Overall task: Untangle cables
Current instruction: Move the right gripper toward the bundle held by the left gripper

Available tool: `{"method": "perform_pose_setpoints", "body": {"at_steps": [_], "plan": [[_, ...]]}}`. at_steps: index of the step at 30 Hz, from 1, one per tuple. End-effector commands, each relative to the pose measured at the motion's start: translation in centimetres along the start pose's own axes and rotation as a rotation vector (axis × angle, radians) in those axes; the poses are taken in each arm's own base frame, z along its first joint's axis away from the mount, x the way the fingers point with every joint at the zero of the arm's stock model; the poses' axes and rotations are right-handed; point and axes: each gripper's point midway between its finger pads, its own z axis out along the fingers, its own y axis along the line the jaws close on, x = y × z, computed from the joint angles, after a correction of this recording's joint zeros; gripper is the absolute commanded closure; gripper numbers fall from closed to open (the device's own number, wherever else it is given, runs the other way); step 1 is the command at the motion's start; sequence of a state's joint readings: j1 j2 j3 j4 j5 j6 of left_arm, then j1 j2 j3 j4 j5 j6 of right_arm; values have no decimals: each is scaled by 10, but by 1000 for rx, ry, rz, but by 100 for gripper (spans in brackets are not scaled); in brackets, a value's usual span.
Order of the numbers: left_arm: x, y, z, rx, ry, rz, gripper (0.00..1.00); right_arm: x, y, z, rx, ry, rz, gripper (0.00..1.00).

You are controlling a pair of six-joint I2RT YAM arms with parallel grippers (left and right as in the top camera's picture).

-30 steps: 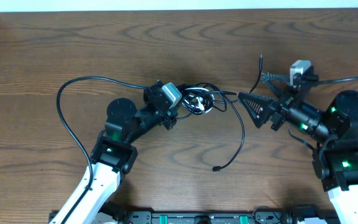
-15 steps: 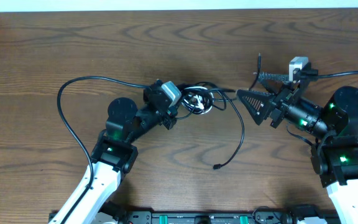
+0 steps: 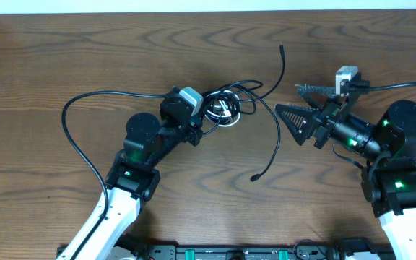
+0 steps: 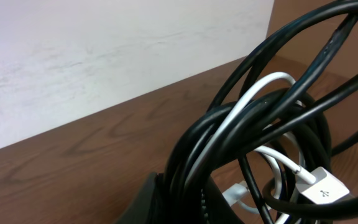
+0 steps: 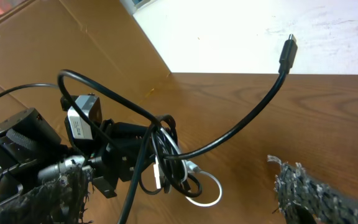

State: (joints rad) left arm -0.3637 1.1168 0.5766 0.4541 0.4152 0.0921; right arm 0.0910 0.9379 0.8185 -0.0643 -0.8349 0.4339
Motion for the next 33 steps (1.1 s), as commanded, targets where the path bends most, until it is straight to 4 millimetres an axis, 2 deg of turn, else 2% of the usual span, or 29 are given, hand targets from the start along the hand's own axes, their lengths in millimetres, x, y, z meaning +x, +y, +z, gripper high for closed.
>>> {"method": "perform_pose_setpoints", "body": {"at_steps": [1, 28, 33], "plan": [[-6, 1, 0, -6, -18, -18, 92, -6, 7, -1, -16, -7, -9, 6], [-16, 1, 0, -4, -58, -111, 93, -5, 4, -1, 0, -8, -14, 5], [-19, 1, 0, -2, -71, -138, 92, 0, 1, -1, 9, 11, -37, 7]]}}
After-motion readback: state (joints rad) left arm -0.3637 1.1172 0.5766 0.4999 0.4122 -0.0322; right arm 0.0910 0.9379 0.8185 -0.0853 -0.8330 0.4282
